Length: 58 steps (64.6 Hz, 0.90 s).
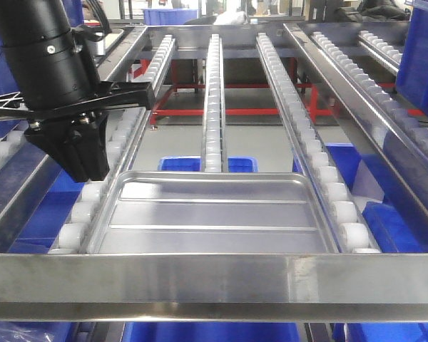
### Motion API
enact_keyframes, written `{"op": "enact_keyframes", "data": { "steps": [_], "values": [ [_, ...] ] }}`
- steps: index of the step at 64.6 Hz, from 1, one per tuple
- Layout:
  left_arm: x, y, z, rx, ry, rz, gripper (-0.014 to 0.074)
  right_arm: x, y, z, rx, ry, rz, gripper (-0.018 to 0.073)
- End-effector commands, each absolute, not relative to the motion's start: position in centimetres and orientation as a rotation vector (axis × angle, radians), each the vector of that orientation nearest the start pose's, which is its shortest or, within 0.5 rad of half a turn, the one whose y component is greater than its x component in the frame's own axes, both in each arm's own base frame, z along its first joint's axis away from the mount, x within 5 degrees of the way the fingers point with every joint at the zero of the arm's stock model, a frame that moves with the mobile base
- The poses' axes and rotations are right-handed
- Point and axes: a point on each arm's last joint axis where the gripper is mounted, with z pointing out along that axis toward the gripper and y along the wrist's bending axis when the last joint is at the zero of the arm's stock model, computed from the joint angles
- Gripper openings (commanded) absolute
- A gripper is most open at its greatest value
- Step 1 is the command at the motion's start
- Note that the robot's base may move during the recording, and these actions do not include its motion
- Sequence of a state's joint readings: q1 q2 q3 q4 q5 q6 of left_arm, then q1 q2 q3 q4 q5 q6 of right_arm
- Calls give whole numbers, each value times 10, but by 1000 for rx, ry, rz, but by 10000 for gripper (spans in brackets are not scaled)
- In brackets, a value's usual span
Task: Grab silver tray and stack on right shelf
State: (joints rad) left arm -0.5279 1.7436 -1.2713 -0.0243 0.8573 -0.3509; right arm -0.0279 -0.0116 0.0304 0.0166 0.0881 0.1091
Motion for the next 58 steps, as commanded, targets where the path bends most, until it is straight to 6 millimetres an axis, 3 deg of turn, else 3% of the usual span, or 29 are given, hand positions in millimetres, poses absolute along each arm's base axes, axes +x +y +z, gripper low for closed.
{"op": "enact_keyframes", "data": {
  "steps": [1, 9, 15, 29, 58],
  "values": [
    [305, -183, 256, 227, 2762, -263, -29, 55, -2, 205, 111, 1481, 66, 52],
    [306, -184, 248, 216, 2772, -277, 211, 55, -2, 205, 111, 1481, 66, 52],
    [309, -188, 245, 190, 2733, -332, 311, 55, -2, 205, 111, 1481, 66, 52],
    [315, -192, 222, 185, 2776, -314, 251, 55, -2, 205, 111, 1481, 66, 52],
    [316, -194, 214, 175, 2806, -325, 128, 55, -2, 205, 111, 1481, 66, 52]
  ]
}}
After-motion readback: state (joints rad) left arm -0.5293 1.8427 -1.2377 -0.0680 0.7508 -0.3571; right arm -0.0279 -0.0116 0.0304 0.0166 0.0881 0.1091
